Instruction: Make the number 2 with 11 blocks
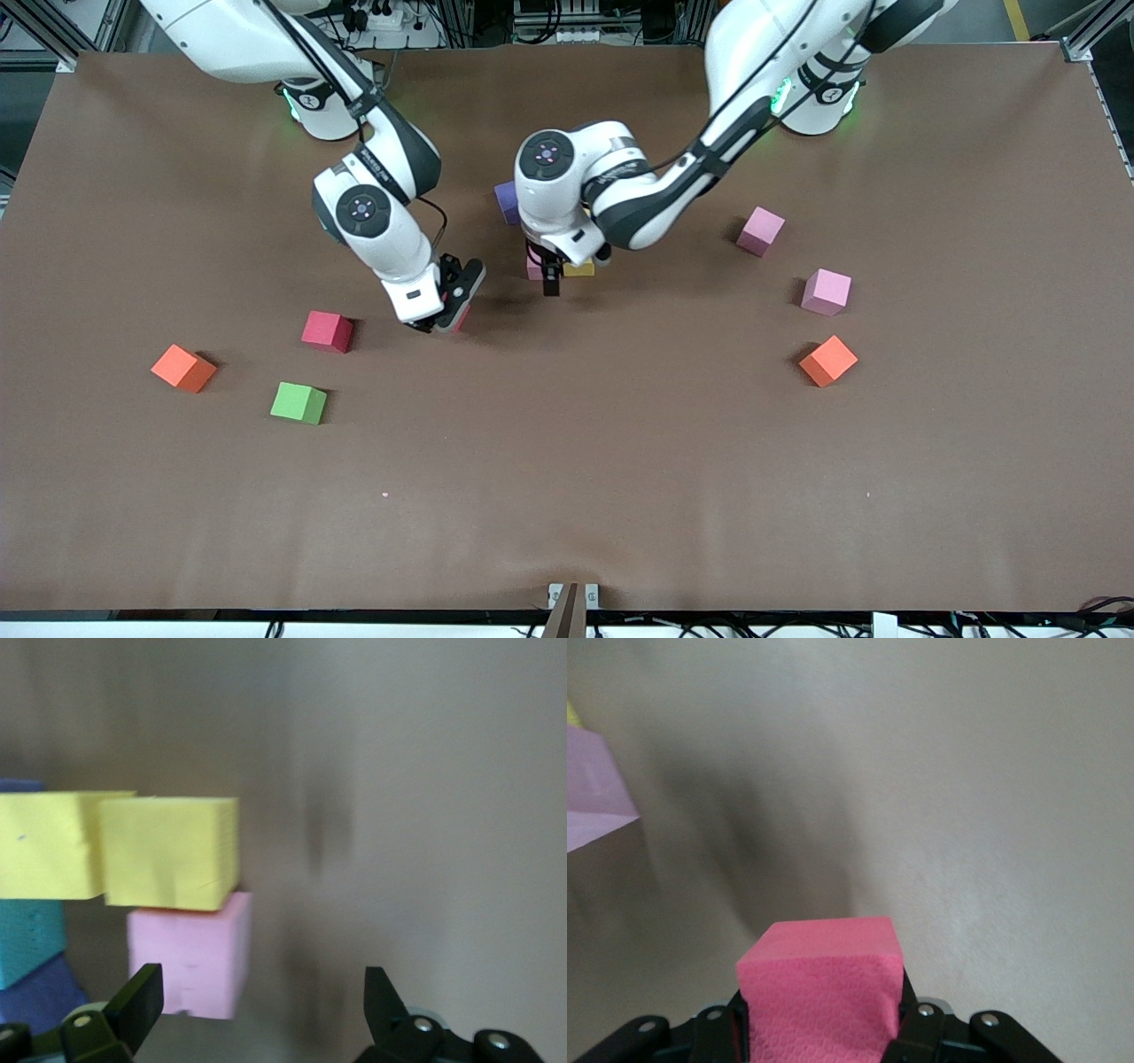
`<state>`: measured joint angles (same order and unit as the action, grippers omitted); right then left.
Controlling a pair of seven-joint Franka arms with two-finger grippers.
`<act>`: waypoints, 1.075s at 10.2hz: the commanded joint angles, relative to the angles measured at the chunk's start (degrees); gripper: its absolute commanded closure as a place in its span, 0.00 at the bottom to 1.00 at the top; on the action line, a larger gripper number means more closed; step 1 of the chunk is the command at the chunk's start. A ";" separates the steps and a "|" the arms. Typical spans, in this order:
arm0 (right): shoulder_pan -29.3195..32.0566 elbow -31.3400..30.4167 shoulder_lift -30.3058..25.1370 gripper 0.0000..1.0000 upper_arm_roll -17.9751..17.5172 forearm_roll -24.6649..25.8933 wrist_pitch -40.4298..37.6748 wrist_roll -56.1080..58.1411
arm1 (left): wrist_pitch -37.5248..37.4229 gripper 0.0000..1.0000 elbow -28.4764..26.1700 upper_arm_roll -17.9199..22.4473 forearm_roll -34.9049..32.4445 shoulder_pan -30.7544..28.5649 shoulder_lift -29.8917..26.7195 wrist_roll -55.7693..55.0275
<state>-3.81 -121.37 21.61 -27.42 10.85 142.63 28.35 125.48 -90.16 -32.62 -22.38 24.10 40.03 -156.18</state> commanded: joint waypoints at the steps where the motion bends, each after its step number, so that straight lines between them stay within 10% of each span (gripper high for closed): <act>1: -0.93 -1.33 -1.49 0.55 -1.66 0.66 -0.07 8.26 | -1.37 0.00 -1.25 -0.34 -0.20 -5.35 -2.86 0.76; 11: -7.44 -6.60 0.45 0.56 -4.22 0.84 6.87 4.70 | -1.37 0.00 -1.16 -0.25 -0.56 -23.20 -4.97 17.73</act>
<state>-11.21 -127.56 22.13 -31.38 11.13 148.71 34.41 124.78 -90.25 -32.43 -22.58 3.10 36.35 -140.76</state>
